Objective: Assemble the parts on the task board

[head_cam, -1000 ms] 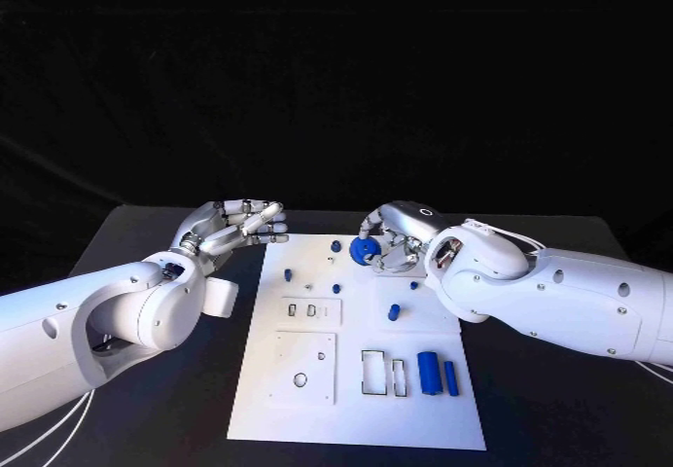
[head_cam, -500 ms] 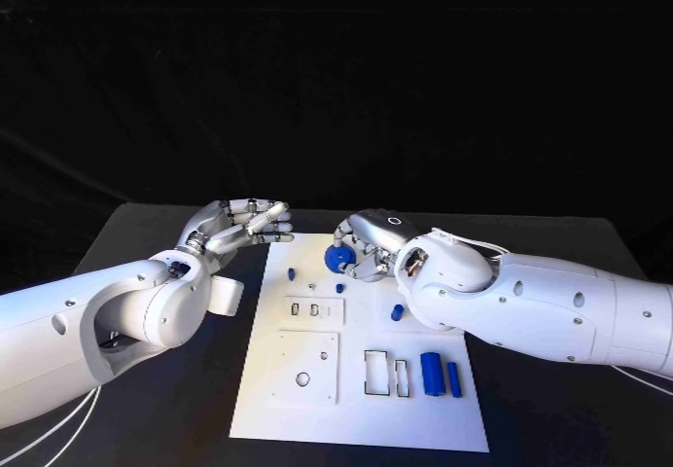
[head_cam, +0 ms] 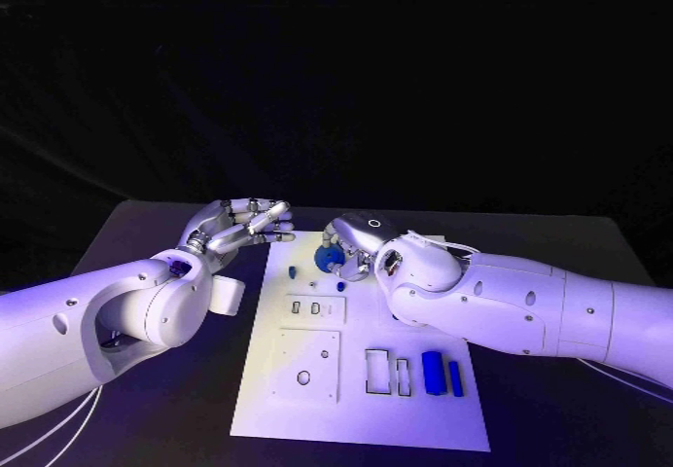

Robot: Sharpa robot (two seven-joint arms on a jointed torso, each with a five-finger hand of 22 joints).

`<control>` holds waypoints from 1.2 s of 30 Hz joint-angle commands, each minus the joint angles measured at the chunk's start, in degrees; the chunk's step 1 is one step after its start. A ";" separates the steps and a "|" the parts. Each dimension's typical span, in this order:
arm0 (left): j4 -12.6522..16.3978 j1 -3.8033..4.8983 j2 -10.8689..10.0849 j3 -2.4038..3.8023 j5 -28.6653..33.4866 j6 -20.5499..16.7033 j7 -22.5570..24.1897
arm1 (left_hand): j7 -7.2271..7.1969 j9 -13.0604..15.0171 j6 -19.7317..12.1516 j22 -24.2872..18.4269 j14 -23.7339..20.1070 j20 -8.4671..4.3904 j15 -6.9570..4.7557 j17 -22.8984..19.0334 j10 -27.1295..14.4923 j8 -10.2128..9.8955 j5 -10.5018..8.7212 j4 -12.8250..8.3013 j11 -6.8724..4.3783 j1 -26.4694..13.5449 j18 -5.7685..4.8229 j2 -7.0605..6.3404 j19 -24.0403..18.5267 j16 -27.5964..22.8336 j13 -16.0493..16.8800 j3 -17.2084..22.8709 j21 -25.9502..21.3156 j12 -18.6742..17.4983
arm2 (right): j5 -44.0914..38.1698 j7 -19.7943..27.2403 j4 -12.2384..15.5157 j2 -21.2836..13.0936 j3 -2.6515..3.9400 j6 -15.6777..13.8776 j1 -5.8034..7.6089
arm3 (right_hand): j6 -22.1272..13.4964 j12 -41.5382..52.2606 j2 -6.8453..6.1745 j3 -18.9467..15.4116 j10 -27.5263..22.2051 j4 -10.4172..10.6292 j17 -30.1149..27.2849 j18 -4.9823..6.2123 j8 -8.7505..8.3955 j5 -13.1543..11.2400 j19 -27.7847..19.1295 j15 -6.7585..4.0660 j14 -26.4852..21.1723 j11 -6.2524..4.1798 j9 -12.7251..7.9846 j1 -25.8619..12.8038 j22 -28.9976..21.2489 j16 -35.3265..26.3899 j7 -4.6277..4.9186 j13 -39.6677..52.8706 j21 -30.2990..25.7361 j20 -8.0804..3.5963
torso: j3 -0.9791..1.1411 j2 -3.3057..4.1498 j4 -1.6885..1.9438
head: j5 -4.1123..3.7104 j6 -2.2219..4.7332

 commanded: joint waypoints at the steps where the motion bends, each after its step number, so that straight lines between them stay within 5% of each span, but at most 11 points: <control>1: 0.03 0.10 0.22 0.05 0.15 1.08 0.32 | 0.14 0.06 -0.45 -0.08 -0.39 0.12 0.02 0.07 -0.32 -0.25 -0.23 -0.01 0.03 -0.11 0.51 0.48 -0.27 -0.31 0.01 -0.30 -0.07 -0.08 | -2.23 0.42 -1.01 0.54 -0.04 0.19 -0.13 | 2.39 0.08 0.08 0.28 1.97 0.15 15.09 -0.70 0.35 0.19 5.87 -0.52 6.06 -0.43 0.67 -0.26 14.95 0.24 -2.22 10.35 0.17 -0.56 | -0.14 0.11 0.15 | -0.01 0.06; 14: -0.18 0.10 0.22 0.05 0.33 1.20 0.21 | 0.14 0.06 -0.45 -0.08 -0.39 0.12 0.02 0.07 -0.32 -0.25 -0.23 -0.01 0.03 -0.11 0.51 0.48 -0.27 -0.31 0.01 -0.30 -0.07 -0.08 | -4.26 0.24 -3.13 1.09 -0.10 0.03 -0.33 | 2.33 0.05 -0.10 0.31 1.96 0.17 15.09 -0.71 0.22 0.68 5.88 -0.52 6.06 -0.42 0.62 -0.48 14.97 0.24 -2.21 10.34 0.19 -0.59 | -0.08 0.02 0.18 | 0.12 -0.28; 36: -0.25 0.10 0.02 0.05 0.34 1.25 -0.01 | 0.15 0.12 -0.47 -0.11 -0.50 0.14 0.05 0.15 -0.35 -0.26 -0.24 0.01 0.04 -0.10 0.49 0.57 -0.35 -0.40 0.02 -0.45 -0.10 -0.07 | -4.60 0.07 -1.50 -0.84 -0.11 0.61 -0.59 | 2.55 0.20 -0.28 0.23 2.10 0.23 15.09 -0.75 0.26 0.77 5.99 -0.53 6.06 -0.44 0.64 -0.74 15.09 0.24 -2.25 10.50 0.31 -0.62 | -0.01 0.00 0.06 | 0.37 -0.70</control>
